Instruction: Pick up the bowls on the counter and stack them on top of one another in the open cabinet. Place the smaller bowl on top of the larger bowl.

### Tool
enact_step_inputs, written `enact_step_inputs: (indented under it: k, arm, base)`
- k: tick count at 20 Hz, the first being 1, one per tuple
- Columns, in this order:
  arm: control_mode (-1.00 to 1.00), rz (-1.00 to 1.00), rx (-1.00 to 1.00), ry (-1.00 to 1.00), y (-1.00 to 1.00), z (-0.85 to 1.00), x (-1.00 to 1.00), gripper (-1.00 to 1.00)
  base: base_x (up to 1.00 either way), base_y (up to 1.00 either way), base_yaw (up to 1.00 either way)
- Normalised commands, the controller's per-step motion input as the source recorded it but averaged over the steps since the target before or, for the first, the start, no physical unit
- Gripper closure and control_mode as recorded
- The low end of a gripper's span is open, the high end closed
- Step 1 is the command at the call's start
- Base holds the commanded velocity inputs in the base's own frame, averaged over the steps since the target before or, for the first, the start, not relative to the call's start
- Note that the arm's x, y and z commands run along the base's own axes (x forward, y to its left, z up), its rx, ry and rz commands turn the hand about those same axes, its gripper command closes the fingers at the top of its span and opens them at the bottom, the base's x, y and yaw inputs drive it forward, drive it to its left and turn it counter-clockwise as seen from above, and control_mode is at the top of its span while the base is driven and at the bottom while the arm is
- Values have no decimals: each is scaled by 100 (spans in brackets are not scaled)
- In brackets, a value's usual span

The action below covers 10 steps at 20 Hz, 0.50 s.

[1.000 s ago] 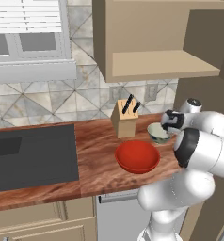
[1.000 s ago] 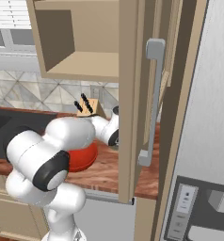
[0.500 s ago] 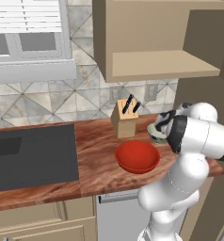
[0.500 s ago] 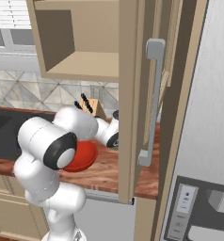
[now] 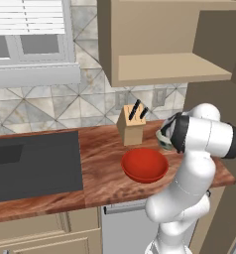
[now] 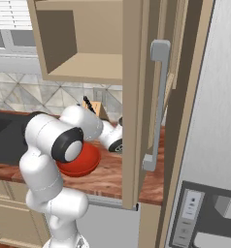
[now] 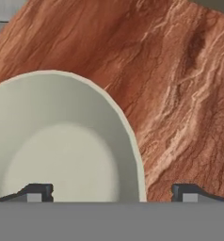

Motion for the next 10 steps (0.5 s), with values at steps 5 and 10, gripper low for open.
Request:
enact_step_inputs:
  k: [5, 10]
  arm:
    - [-100, 0, 2, -4, 6, -12, -3, 100]
    - [-100, 0, 0, -1, 31, -6, -21, 100]
  base:
    - [0, 0, 0]
    - [0, 0, 0]
